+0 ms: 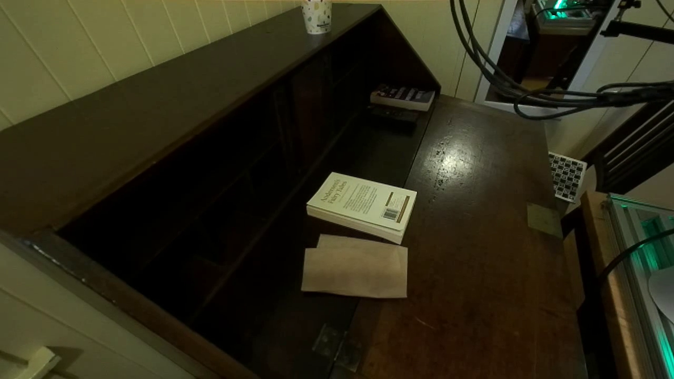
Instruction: Put the marker in the cup
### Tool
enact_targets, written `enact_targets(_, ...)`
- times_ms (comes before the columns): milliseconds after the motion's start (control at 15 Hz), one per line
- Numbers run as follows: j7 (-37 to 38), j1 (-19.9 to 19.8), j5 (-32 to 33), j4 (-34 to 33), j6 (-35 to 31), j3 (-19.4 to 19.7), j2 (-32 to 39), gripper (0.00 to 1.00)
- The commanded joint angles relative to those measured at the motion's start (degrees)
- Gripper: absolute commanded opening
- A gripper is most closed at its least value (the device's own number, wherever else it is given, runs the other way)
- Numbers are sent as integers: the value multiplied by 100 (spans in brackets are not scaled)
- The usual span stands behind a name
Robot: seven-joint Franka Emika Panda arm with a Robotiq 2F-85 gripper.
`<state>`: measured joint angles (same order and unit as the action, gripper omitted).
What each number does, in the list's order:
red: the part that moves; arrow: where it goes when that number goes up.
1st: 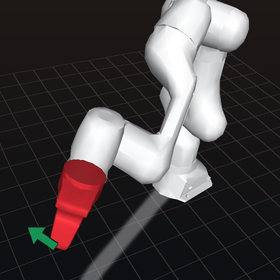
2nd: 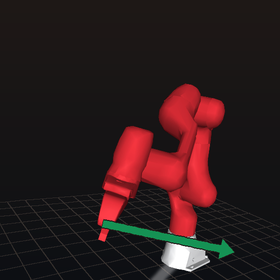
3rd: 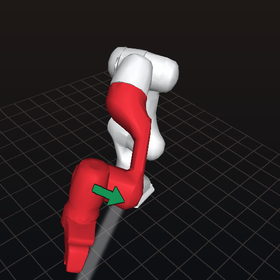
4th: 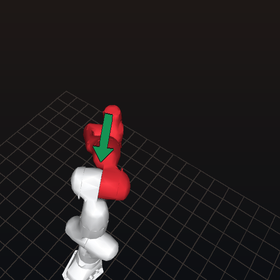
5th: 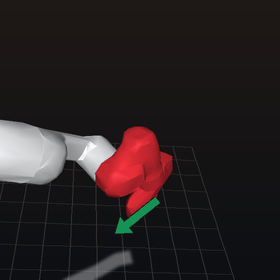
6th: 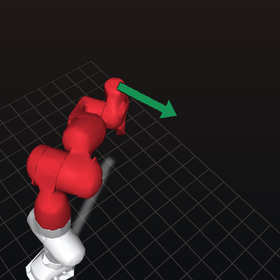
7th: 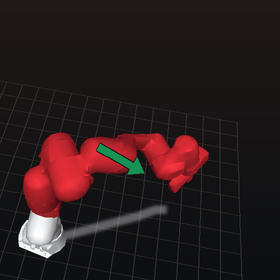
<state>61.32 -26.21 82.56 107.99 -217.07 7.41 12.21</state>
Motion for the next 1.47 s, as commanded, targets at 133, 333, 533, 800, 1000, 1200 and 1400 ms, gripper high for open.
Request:
enact_targets(133,1720,38,1618,56,79,168,-342,100)
enact_targets(333,2646,94,2566,-37,-7,275,-428,100)
enact_targets(533,3470,129,3403,-152,-199,345,-484,100)
enact_targets(800,4302,162,4286,-362,-515,343,-531,100)
enact_targets(1000,4699,183,4761,-539,-807,312,-531,100)
enact_targets(1200,4947,210,5068,-677,-1111,287,-510,100)
enact_targets(1400,5096,589,5249,-740,-1349,647,-484,100)
